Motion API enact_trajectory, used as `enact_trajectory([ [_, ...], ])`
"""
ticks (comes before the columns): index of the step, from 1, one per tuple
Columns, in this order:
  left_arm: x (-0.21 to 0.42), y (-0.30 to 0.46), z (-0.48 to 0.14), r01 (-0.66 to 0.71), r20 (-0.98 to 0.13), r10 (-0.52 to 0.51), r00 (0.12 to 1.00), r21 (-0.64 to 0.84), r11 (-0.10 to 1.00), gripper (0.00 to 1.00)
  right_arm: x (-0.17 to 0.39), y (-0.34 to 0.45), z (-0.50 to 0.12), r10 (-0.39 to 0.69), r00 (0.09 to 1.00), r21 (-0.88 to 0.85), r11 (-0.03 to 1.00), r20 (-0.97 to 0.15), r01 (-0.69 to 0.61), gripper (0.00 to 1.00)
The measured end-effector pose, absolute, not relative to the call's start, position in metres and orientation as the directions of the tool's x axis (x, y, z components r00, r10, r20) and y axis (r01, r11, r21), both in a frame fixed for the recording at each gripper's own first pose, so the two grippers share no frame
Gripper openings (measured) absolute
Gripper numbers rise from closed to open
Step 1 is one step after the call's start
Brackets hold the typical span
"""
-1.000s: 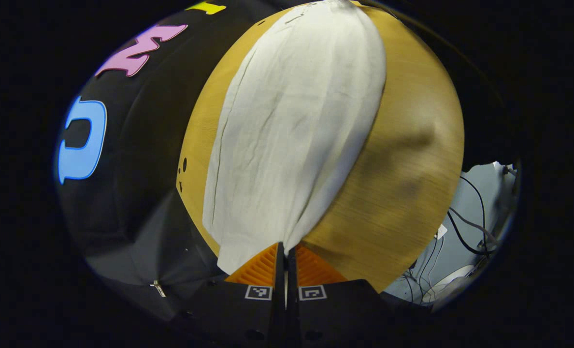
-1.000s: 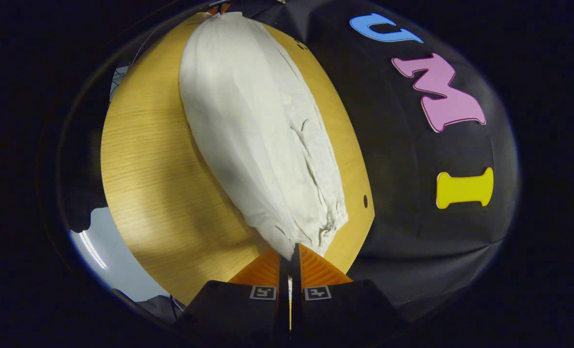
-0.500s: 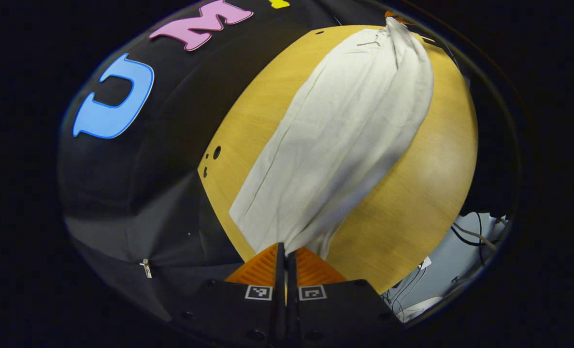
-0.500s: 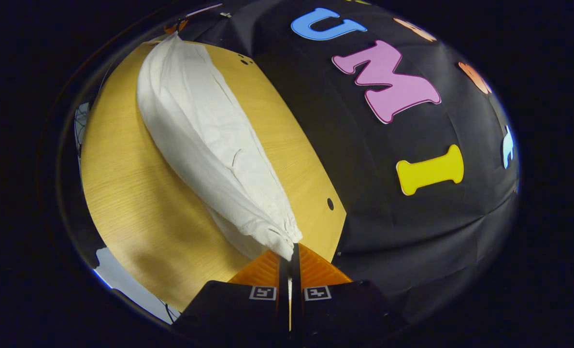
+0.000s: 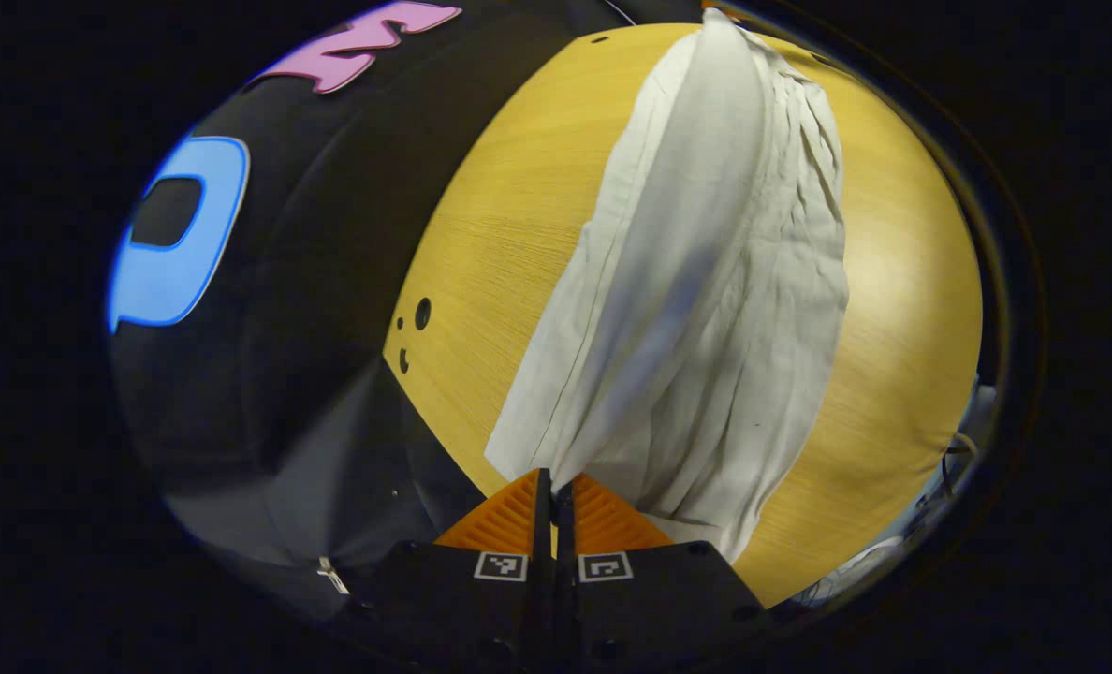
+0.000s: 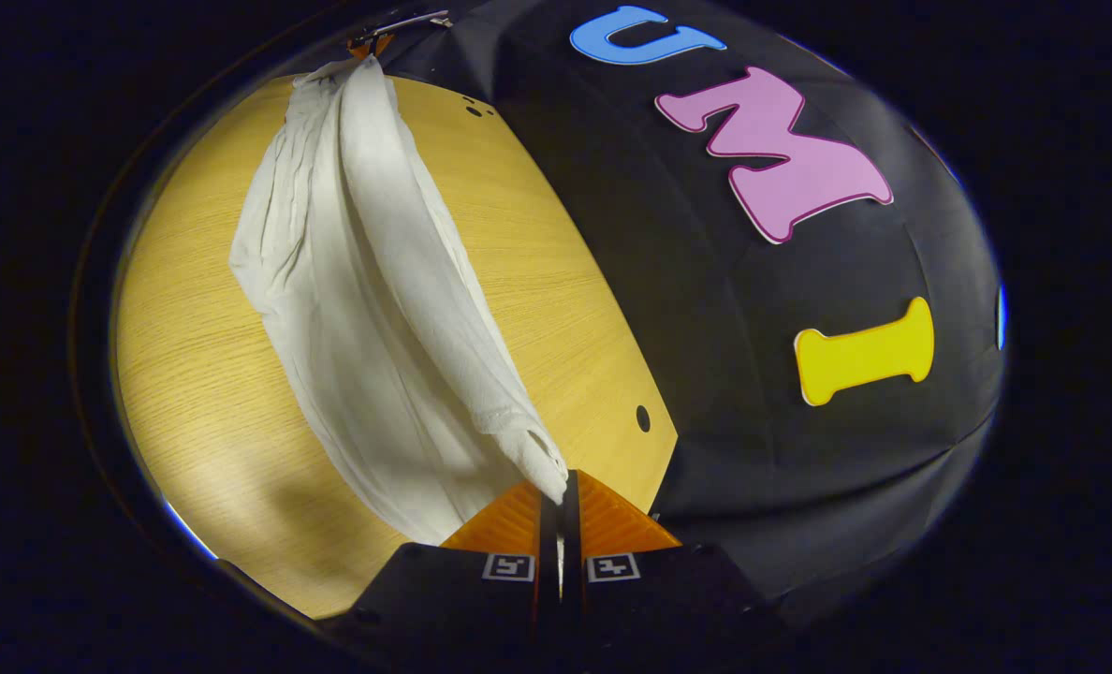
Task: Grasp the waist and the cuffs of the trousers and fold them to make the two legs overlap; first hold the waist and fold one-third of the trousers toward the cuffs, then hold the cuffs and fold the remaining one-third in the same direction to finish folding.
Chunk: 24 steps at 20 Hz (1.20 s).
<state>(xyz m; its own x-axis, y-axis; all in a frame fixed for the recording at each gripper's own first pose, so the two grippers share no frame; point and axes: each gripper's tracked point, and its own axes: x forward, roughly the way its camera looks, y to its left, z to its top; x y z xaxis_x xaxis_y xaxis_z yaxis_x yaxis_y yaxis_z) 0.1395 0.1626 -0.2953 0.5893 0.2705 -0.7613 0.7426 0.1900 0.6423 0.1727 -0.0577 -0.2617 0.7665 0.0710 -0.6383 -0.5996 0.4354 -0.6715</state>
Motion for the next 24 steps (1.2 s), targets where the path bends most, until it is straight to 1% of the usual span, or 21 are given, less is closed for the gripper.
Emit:
enact_trajectory([
  [3, 0.153, 0.165, -0.312, 0.775, -0.781, 0.295, 0.55, 0.609, 0.169, 0.06, 0.187, -0.055, -0.285, 0.066, 0.736, -0.655, 0.409, -0.674, -0.636, 0.06],
  [10, 0.179, 0.166, -0.346, 0.81, -0.798, 0.329, 0.505, 0.57, 0.139, 0.06, 0.219, -0.057, -0.334, 0.035, 0.68, -0.605, 0.423, -0.733, -0.674, 0.06],
  [15, 0.182, 0.17, -0.367, 0.834, -0.818, 0.344, 0.461, 0.532, 0.148, 0.06, 0.211, -0.058, -0.367, 0.024, 0.598, -0.536, 0.414, -0.801, -0.736, 0.07],
  [17, 0.186, 0.17, -0.368, 0.826, -0.802, 0.353, 0.482, 0.55, 0.122, 0.07, 0.213, -0.056, -0.37, 0.028, 0.601, -0.543, 0.395, -0.799, -0.741, 0.09],
  [19, 0.182, 0.165, -0.365, 0.818, -0.782, 0.353, 0.513, 0.57, 0.073, 0.09, 0.215, -0.059, -0.365, 0.022, 0.616, -0.56, 0.393, -0.787, -0.73, 0.14],
  [20, 0.183, 0.162, -0.358, 0.81, -0.767, 0.346, 0.54, 0.585, 0.035, 0.13, 0.218, -0.061, -0.362, 0.018, 0.624, -0.568, 0.394, -0.781, -0.722, 0.2],
  [21, 0.184, 0.161, -0.358, 0.814, -0.766, 0.339, 0.546, 0.581, 0.003, 0.29, 0.219, -0.063, -0.359, 0.015, 0.629, -0.573, 0.397, -0.777, -0.717, 0.36],
  [22, 0.183, 0.168, -0.357, 0.819, -0.762, 0.348, 0.545, 0.573, -0.027, 0.41, 0.222, -0.067, -0.358, 0.007, 0.635, -0.583, 0.391, -0.772, -0.712, 0.43],
  [23, 0.184, 0.176, -0.355, 0.82, -0.749, 0.371, 0.549, 0.57, -0.063, 0.42, 0.225, -0.076, -0.354, -0.02, 0.653, -0.613, 0.366, -0.757, -0.7, 0.53],
  [24, 0.192, 0.183, -0.35, 0.799, -0.717, 0.38, 0.584, 0.591, -0.111, 0.42, 0.227, -0.084, -0.348, -0.046, 0.67, -0.642, 0.34, -0.741, -0.687, 0.54],
])
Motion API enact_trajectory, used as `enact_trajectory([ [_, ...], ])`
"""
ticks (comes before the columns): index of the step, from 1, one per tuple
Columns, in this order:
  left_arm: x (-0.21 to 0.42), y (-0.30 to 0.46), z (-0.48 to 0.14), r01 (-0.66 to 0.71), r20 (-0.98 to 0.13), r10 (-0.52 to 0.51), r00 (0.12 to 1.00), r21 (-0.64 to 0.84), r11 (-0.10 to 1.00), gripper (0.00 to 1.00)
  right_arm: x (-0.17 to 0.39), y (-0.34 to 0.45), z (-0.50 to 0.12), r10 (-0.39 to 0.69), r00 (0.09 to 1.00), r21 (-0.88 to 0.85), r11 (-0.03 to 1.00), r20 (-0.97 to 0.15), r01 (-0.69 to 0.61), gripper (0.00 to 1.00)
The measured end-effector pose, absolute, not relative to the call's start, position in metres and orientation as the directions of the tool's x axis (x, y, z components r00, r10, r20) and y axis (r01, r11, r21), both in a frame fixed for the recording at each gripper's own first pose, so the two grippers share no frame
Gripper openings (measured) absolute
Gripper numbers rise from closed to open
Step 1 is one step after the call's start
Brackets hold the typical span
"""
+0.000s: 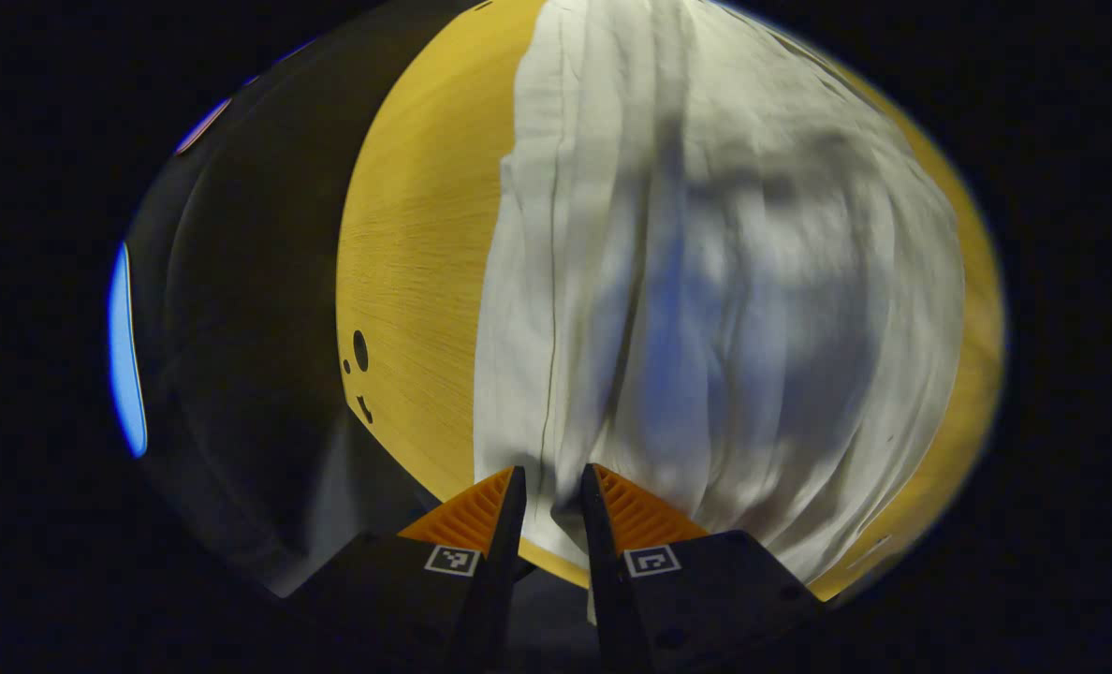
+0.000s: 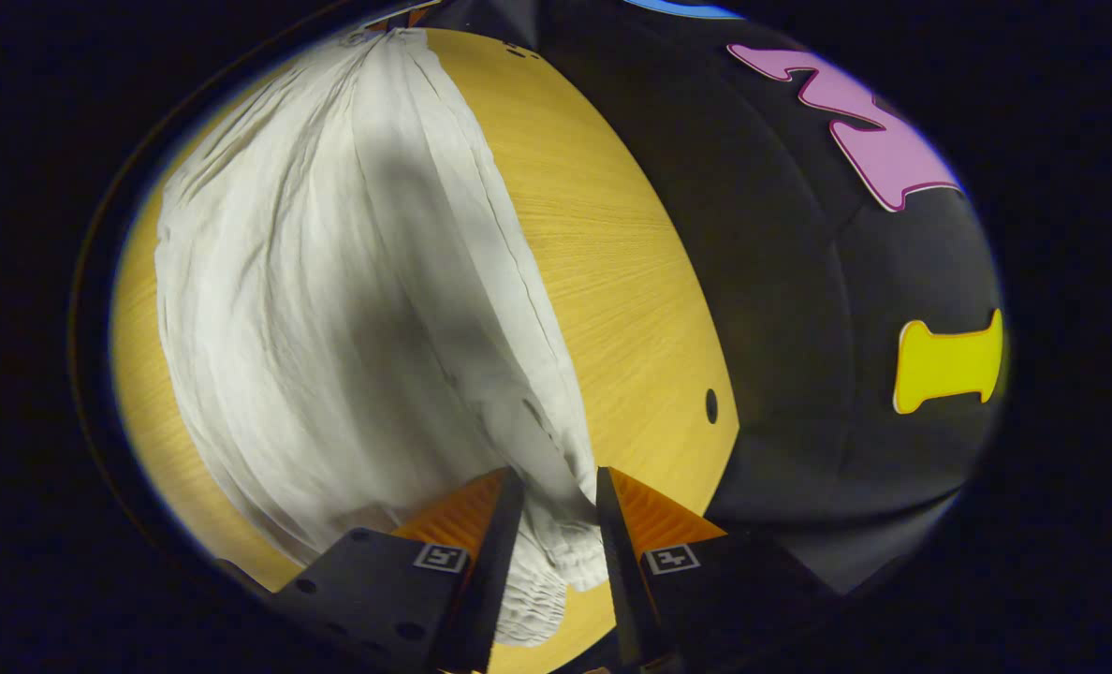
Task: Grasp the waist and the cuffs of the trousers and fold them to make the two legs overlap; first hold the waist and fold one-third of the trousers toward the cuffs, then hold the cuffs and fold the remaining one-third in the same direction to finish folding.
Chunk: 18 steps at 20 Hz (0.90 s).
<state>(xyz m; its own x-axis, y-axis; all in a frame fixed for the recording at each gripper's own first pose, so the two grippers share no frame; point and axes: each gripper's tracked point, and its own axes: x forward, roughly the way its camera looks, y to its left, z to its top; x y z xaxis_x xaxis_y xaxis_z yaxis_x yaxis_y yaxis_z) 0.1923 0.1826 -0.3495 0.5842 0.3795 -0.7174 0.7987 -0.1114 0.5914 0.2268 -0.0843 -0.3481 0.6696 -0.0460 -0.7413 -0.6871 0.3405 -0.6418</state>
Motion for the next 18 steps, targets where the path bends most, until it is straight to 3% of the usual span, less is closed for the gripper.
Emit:
enact_trajectory([
  [1, 0.202, 0.187, -0.342, 0.769, -0.684, 0.374, 0.626, 0.621, -0.152, 0.5, 0.224, -0.089, -0.344, -0.057, 0.671, -0.648, 0.333, -0.739, -0.685, 0.57],
  [3, 0.202, 0.198, -0.334, 0.764, -0.66, 0.419, 0.624, 0.628, -0.149, 1.0, 0.223, -0.093, -0.345, -0.071, 0.677, -0.661, 0.314, -0.732, -0.682, 0.58],
  [7, 0.186, 0.233, -0.328, 0.742, -0.601, 0.507, 0.618, 0.659, -0.123, 0.98, 0.223, -0.124, -0.322, -0.164, 0.72, -0.729, 0.297, -0.675, -0.616, 0.59],
  [10, 0.176, 0.248, -0.314, 0.713, -0.59, 0.516, 0.62, 0.699, -0.058, 0.98, 0.22, -0.151, -0.298, -0.223, 0.741, -0.757, 0.376, -0.634, -0.535, 0.59],
  [11, 0.169, 0.252, -0.31, 0.693, -0.582, 0.521, 0.624, 0.72, -0.025, 0.98, 0.213, -0.159, -0.291, -0.247, 0.738, -0.755, 0.423, -0.629, -0.502, 0.63],
  [12, 0.16, 0.253, -0.305, 0.666, -0.577, 0.524, 0.626, 0.745, 0.024, 0.98, 0.207, -0.165, -0.285, -0.265, 0.732, -0.742, 0.487, -0.628, -0.46, 0.57],
  [13, 0.15, 0.253, -0.302, 0.64, -0.575, 0.524, 0.628, 0.765, 0.073, 0.98, 0.202, -0.167, -0.281, -0.268, 0.728, -0.711, 0.573, -0.632, -0.407, 0.63],
  [16, 0.117, 0.245, -0.304, 0.542, -0.617, 0.5, 0.608, 0.782, 0.307, 0.98, 0.178, -0.159, -0.267, -0.241, 0.722, -0.546, 0.809, -0.649, -0.22, 0.66],
  [18, 0.1, 0.234, -0.313, 0.451, -0.653, 0.462, 0.6, 0.753, 0.478, 0.97, 0.166, -0.153, -0.261, -0.238, 0.719, -0.437, 0.894, -0.653, -0.101, 0.68],
])
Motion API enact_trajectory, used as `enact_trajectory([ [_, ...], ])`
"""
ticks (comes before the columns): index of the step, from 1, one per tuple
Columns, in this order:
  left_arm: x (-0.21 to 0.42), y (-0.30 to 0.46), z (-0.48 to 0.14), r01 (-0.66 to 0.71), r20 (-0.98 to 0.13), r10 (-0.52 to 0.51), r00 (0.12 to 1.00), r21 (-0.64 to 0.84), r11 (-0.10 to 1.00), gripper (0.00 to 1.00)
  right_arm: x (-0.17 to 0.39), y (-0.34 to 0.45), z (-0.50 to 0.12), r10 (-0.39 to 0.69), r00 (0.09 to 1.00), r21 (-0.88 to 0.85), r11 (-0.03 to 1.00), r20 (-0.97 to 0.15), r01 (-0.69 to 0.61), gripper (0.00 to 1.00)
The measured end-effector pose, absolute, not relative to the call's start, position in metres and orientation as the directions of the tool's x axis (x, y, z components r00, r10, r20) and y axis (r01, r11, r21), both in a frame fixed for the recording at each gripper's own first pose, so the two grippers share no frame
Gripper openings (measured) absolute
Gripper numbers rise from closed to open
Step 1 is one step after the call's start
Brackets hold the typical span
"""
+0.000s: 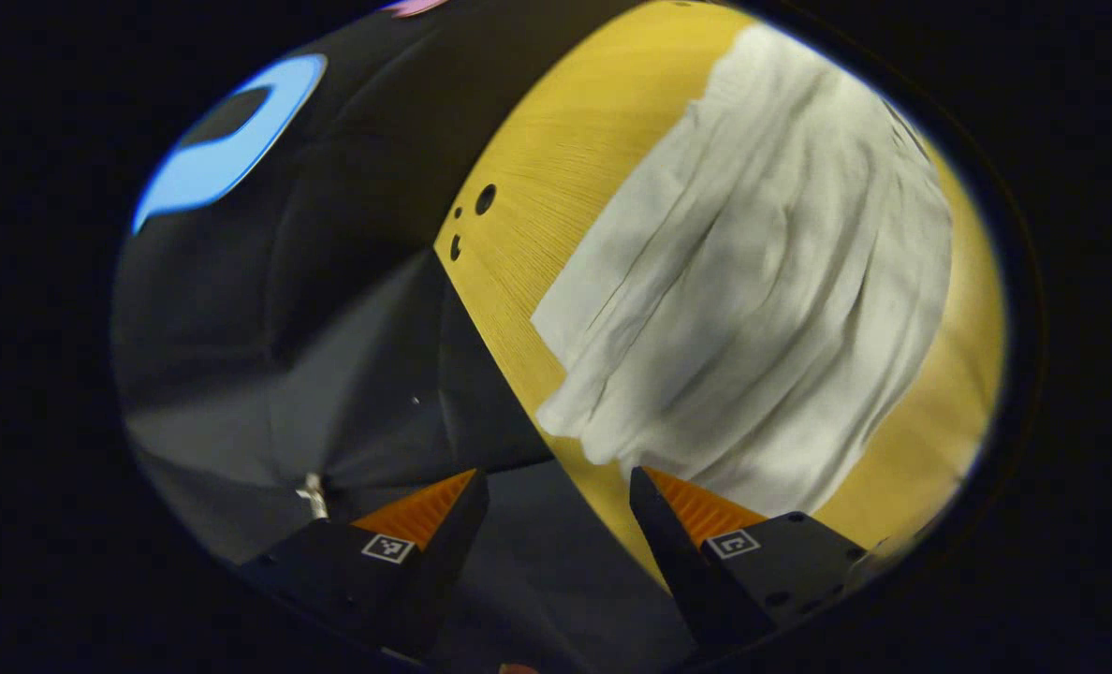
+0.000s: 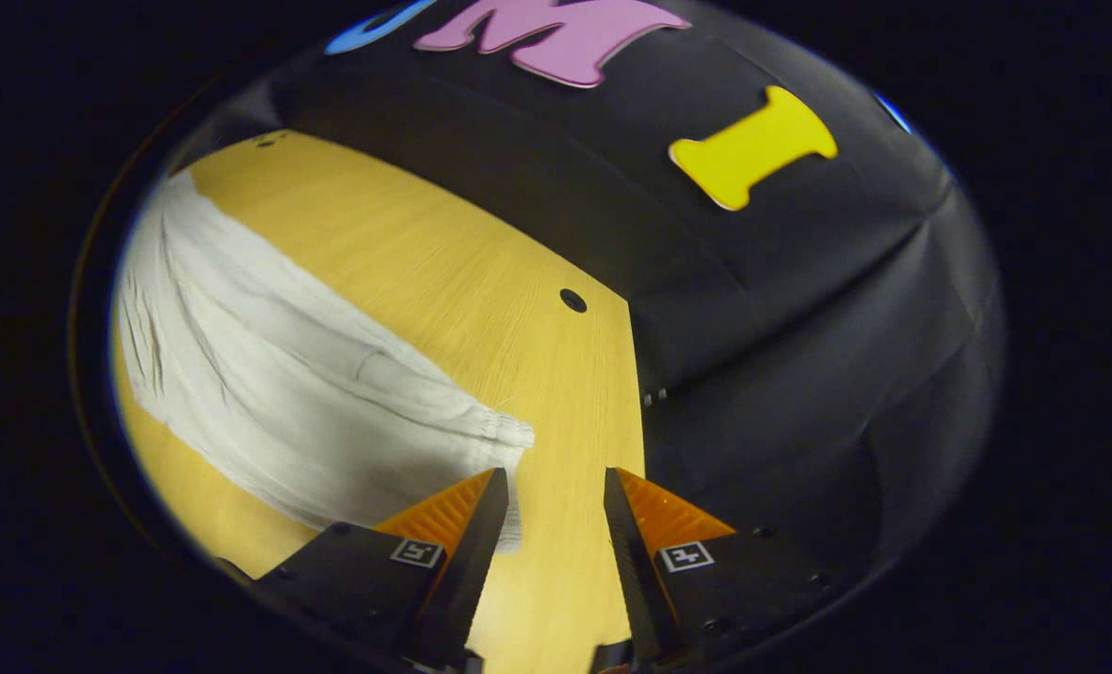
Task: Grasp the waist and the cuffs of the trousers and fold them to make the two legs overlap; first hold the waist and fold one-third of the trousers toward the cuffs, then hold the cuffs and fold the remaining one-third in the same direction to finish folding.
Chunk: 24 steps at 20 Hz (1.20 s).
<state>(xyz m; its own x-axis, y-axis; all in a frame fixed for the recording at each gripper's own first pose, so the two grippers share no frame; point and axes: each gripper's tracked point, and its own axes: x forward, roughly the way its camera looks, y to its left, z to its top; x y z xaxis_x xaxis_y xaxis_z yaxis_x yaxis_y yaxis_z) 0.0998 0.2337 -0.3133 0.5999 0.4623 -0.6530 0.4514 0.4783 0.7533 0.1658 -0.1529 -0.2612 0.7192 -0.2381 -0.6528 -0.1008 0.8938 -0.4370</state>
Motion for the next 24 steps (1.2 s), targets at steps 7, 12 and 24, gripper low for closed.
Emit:
enact_trajectory([
  [7, 0.07, 0.187, -0.328, 0.046, -0.72, 0.311, 0.62, 0.429, 0.902, 0.98, 0.127, -0.132, -0.285, -0.186, 0.67, -0.04, 0.973, -0.719, 0.228, 0.85],
  [12, 0.061, 0.152, -0.329, -0.171, -0.718, 0.195, 0.668, 0.107, 0.98, 0.97, 0.113, -0.125, -0.301, -0.14, 0.627, 0.196, 0.879, -0.766, 0.436, 0.88],
  [24, 0.049, 0.126, -0.314, -0.477, -0.635, 0.071, 0.769, -0.496, 0.725, 0.96, 0.135, -0.137, -0.332, -0.094, 0.615, 0.428, 0.636, -0.783, 0.642, 0.91],
])
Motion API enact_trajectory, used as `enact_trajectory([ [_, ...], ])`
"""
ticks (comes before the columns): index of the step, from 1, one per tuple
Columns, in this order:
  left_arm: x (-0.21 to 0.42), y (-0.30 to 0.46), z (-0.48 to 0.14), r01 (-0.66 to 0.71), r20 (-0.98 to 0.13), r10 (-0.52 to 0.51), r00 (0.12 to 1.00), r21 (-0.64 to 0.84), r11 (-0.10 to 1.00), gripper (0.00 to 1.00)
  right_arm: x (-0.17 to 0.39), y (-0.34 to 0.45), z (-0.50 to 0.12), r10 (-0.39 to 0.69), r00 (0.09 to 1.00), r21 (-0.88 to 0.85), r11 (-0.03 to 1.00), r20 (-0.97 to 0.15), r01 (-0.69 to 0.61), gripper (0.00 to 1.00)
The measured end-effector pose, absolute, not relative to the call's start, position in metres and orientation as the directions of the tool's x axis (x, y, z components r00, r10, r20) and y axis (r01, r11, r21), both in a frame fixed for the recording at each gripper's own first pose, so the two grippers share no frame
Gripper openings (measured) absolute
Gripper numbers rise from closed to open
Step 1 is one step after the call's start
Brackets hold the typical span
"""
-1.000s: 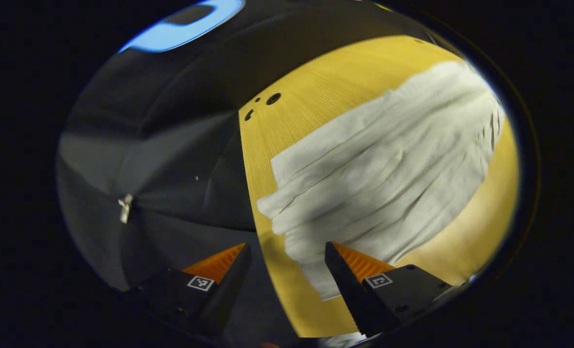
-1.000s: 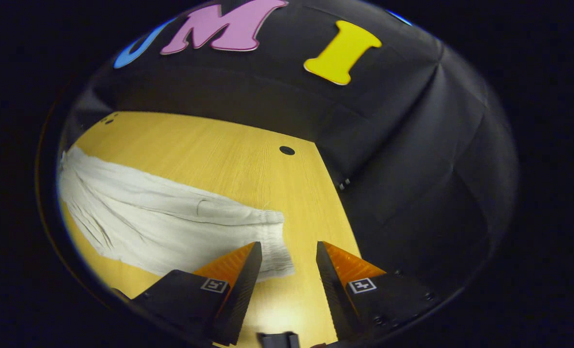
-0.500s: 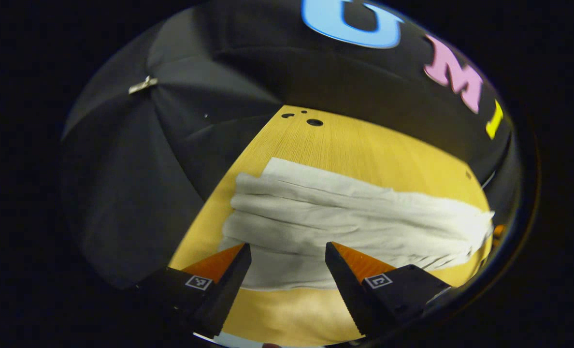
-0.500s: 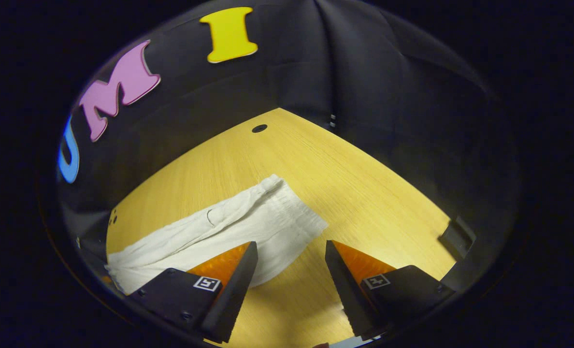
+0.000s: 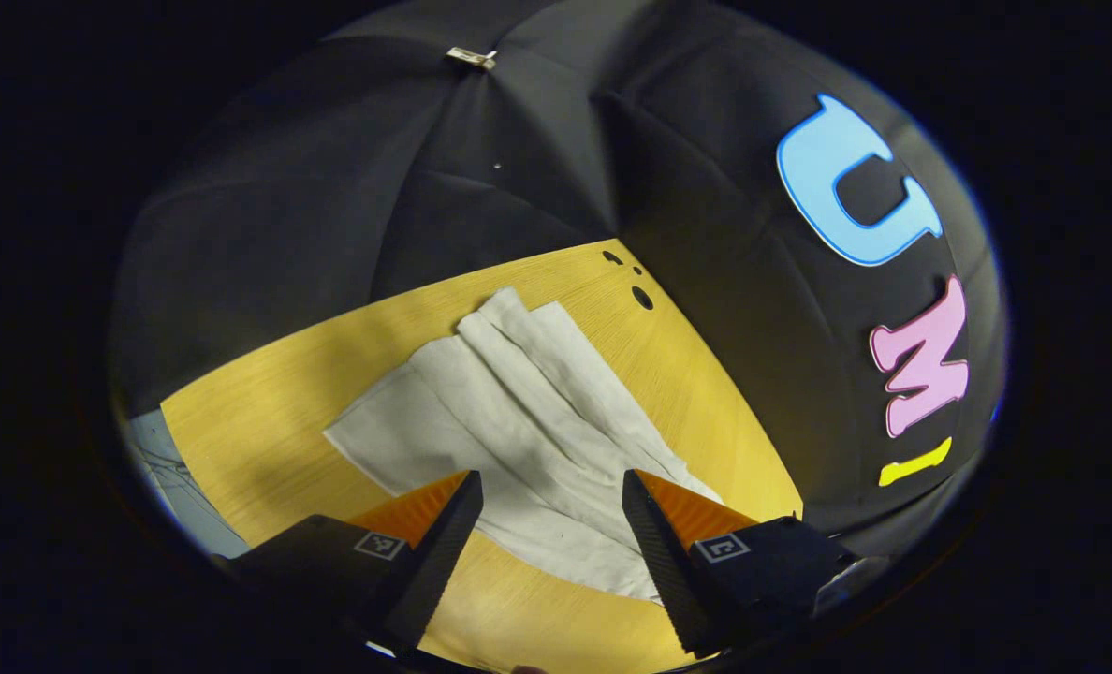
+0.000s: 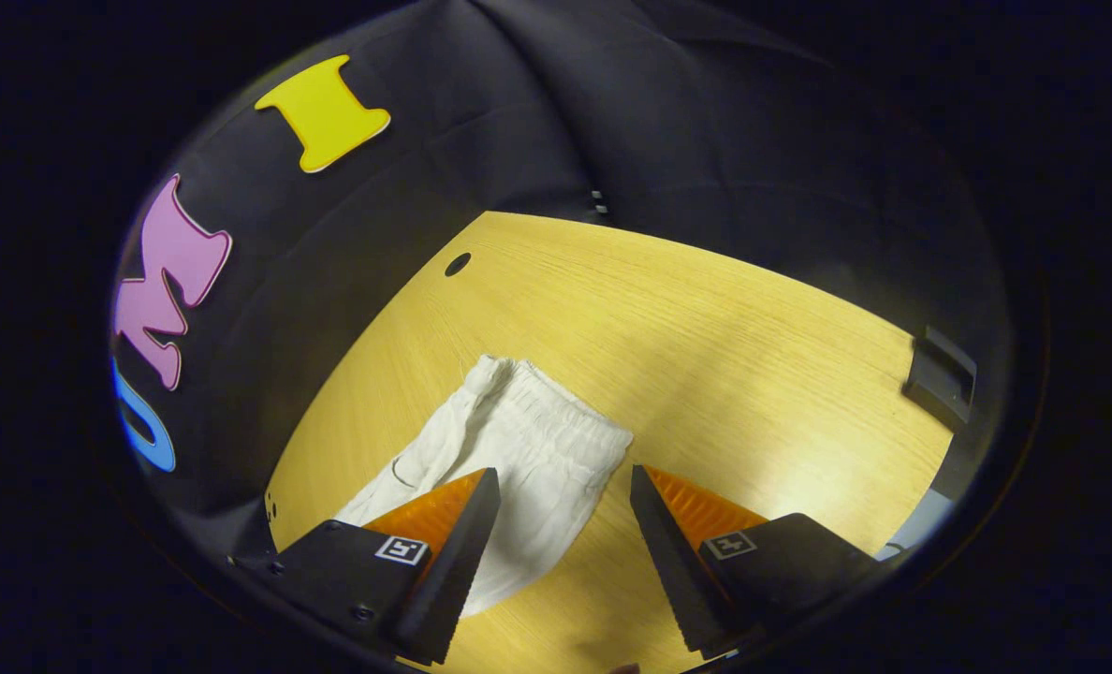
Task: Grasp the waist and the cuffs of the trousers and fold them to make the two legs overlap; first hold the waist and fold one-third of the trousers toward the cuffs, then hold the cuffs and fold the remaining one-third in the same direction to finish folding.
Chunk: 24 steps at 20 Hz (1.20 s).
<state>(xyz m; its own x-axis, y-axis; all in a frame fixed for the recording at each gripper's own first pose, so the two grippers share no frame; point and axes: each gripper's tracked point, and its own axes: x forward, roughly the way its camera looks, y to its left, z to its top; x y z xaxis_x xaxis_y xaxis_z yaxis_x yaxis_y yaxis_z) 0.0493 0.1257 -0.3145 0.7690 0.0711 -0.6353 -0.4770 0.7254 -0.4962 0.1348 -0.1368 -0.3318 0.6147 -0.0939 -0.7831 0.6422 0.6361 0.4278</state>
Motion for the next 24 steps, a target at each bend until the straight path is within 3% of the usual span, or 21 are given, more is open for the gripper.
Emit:
enact_trajectory([
  [2, 0.041, 0.129, -0.317, -0.5, -0.642, 0.078, 0.763, -0.508, 0.701, 0.92, 0.141, -0.136, -0.338, -0.094, 0.606, 0.424, 0.63, -0.79, 0.651, 0.91],
  [3, 0.036, 0.13, -0.318, -0.512, -0.646, 0.08, 0.759, -0.517, 0.686, 0.96, 0.143, -0.135, -0.342, -0.093, 0.599, 0.418, 0.631, -0.795, 0.654, 0.91],
  [5, 0.028, 0.134, -0.324, -0.541, -0.658, 0.084, 0.748, -0.533, 0.65, 0.92, 0.146, -0.133, -0.349, -0.102, 0.578, 0.4, 0.624, -0.809, 0.671, 0.91],
  [6, 0.021, 0.135, -0.327, -0.557, -0.663, 0.087, 0.743, -0.542, 0.629, 0.96, 0.148, -0.136, -0.349, -0.121, 0.58, 0.396, 0.618, -0.806, 0.679, 0.91],
  [7, 0.017, 0.139, -0.328, -0.572, -0.668, 0.088, 0.739, -0.554, 0.605, 0.92, 0.148, -0.138, -0.352, -0.131, 0.576, 0.393, 0.609, -0.807, 0.689, 0.89],
  [8, 0.012, 0.141, -0.33, -0.586, -0.672, 0.086, 0.735, -0.566, 0.581, 0.96, 0.146, -0.139, -0.35, -0.14, 0.576, 0.393, 0.6, -0.805, 0.696, 0.87],
  [9, 0.008, 0.144, -0.333, -0.597, -0.677, 0.085, 0.731, -0.576, 0.558, 0.92, 0.147, -0.14, -0.349, -0.145, 0.573, 0.394, 0.591, -0.807, 0.704, 0.87],
  [11, 0.006, 0.145, -0.338, -0.612, -0.68, 0.08, 0.729, -0.595, 0.52, 0.96, 0.145, -0.139, -0.357, -0.122, 0.553, 0.394, 0.579, -0.824, 0.714, 0.83],
  [12, 0.007, 0.147, -0.342, -0.619, -0.681, 0.079, 0.728, -0.604, 0.501, 0.92, 0.141, -0.131, -0.364, -0.07, 0.541, 0.416, 0.559, -0.838, 0.718, 0.65],
  [14, 0.014, 0.146, -0.344, -0.619, -0.673, 0.072, 0.737, -0.627, 0.472, 0.96, 0.148, -0.131, -0.357, -0.054, 0.557, 0.478, 0.449, -0.829, 0.755, 0.19],
  [15, 0.02, 0.148, -0.344, -0.612, -0.663, 0.076, 0.745, -0.634, 0.472, 0.96, 0.148, -0.128, -0.358, -0.052, 0.564, 0.493, 0.424, -0.824, 0.76, 0.14],
  [16, 0.027, 0.151, -0.345, -0.608, -0.658, 0.08, 0.749, -0.634, 0.478, 0.91, 0.148, -0.128, -0.359, -0.058, 0.566, 0.491, 0.43, -0.822, 0.757, 0.14],
  [19, 0.049, 0.153, -0.345, -0.606, -0.662, 0.079, 0.745, -0.623, 0.495, 0.95, 0.149, -0.128, -0.36, -0.06, 0.574, 0.482, 0.474, -0.817, 0.737, 0.14],
  [22, 0.071, 0.152, -0.348, -0.599, -0.675, 0.073, 0.734, -0.593, 0.538, 0.92, 0.149, -0.128, -0.358, -0.053, 0.579, 0.493, 0.465, -0.814, 0.735, 0.14],
  [24, 0.086, 0.15, -0.348, -0.59, -0.675, 0.068, 0.734, -0.586, 0.555, 0.95, 0.149, -0.128, -0.358, -0.053, 0.583, 0.497, 0.464, -0.811, 0.733, 0.14],
])
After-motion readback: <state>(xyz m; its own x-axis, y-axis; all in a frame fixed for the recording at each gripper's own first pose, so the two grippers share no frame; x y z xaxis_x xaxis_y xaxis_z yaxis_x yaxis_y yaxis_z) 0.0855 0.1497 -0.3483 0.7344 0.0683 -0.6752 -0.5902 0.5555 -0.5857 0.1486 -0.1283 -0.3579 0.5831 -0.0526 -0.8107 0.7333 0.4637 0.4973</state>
